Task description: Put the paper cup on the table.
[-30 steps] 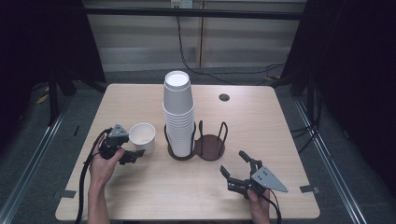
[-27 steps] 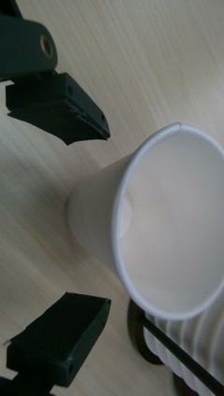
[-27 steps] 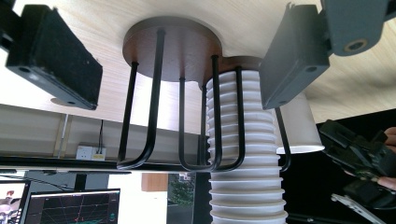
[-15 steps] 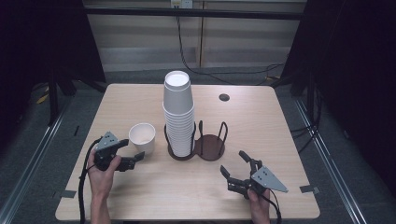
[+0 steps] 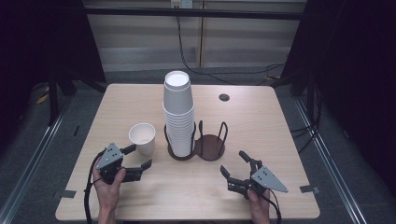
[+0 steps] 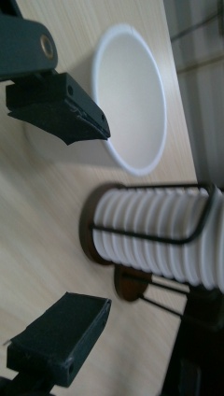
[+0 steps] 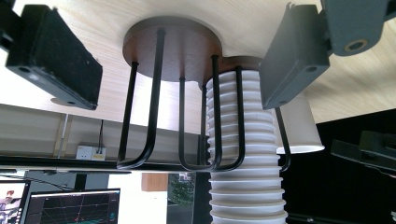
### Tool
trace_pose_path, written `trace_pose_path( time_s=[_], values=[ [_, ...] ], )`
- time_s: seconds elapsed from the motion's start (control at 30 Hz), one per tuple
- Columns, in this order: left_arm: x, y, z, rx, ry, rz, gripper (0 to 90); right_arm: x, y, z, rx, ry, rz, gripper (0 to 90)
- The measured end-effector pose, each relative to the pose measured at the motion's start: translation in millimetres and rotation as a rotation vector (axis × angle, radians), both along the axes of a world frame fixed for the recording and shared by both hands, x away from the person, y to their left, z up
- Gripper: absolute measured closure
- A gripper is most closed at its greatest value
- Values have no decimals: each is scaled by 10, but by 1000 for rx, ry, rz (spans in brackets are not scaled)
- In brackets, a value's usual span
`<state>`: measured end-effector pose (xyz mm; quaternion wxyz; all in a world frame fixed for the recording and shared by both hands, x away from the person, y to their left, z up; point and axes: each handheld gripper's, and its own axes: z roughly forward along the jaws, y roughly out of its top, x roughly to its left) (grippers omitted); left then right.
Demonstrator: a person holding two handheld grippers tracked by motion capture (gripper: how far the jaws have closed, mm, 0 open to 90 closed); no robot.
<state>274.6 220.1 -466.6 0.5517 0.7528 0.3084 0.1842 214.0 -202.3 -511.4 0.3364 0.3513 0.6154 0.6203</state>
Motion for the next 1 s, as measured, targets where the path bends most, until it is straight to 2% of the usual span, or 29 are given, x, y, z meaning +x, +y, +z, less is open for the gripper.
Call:
trace_pose_path(
  time_s=[0.03, 0.07, 0.1, 0.13, 0.17, 0.2, 0.27, 0.37, 0.4, 0.43, 0.47, 0.5, 0.6, 0.63, 0.67, 0.7, 0.73, 0.77, 0.8, 0.83, 0.87, 0.93, 1.0],
  values=[
    [-11, -4, -17, -20, -14, -17, 158, 0, 0, 0, 0, 0, 0, 129],
    [-33, -20, -43, -51, -17, -5, 158, 0, 0, 0, 0, 0, 0, 128],
    [-54, -44, -66, -60, -21, 15, 157, 0, 0, 0, 0, 0, 0, 129],
    [-70, -58, -87, -59, -31, 26, 157, 0, 0, 0, 0, 0, 0, 129],
    [-84, -78, -108, -70, -28, 23, 157, 0, 0, 0, 0, 0, 0, 129],
    [-90, -87, -125, -63, -28, 13, 157, 0, 0, 0, 0, 0, 0, 128],
    [-95, -124, -156, -56, -11, -1, 155, 0, 0, 0, 0, 0, 0, 129],
    [-130, -204, -223, -72, -30, 17, 154, 0, 0, 0, 0, 0, 0, 129],
    [-144, -231, -255, -74, -48, 12, 154, 0, 0, 0, 0, 0, 0, 129],
    [-153, -250, -267, -92, -40, 6, 155, 0, 0, 0, 0, 0, 0, 129],
    [-153, -263, -271, -85, -46, -17, 155, 0, 0, 0, 1, 1, 0, 129],
    [-160, -284, -278, -96, -54, -32, 155, 0, 0, 0, 0, 0, 0, 128],
    [-195, -347, -299, -94, -62, -44, 155, 0, 0, 0, 0, 0, 0, 128],
    [-207, -361, -322, -90, -80, -40, 156, 0, 0, 0, 0, 0, 0, 128],
    [-207, -361, -322, -90, -80, -40, 155, 0, 0, 0, 0, 0, 0, 129],
    [-246, -378, -370, -65, -104, -15, 158, -1, 0, 0, 0, 1, 0, 129],
    [-246, -378, -370, -65, -104, -15, 158, -1, 0, 0, 0, 1, 0, 129],
    [-257, -371, -378, -108, -117, 1, 158, -1, 0, 0, 0, 0, -1, 129],
    [-268, -354, -379, -123, -123, 6, 158, 0, 0, 0, 0, 0, -2, 129],
    [-283, -344, -391, -125, -139, 23, 154, -1, 0, 0, 0, 0, -1, 129],
    [-289, -329, -391, -119, -154, 19, 157, 0, 0, 0, 0, 0, -2, 129],
    [-323, -303, -405, -150, -197, 19, 157, 0, 0, 0, 0, 1, -2, 129],
    [-358, -294, -418, -172, -217, 51, 155, 1, 1, 0, 1, 3, -2, 129]
  ],
)
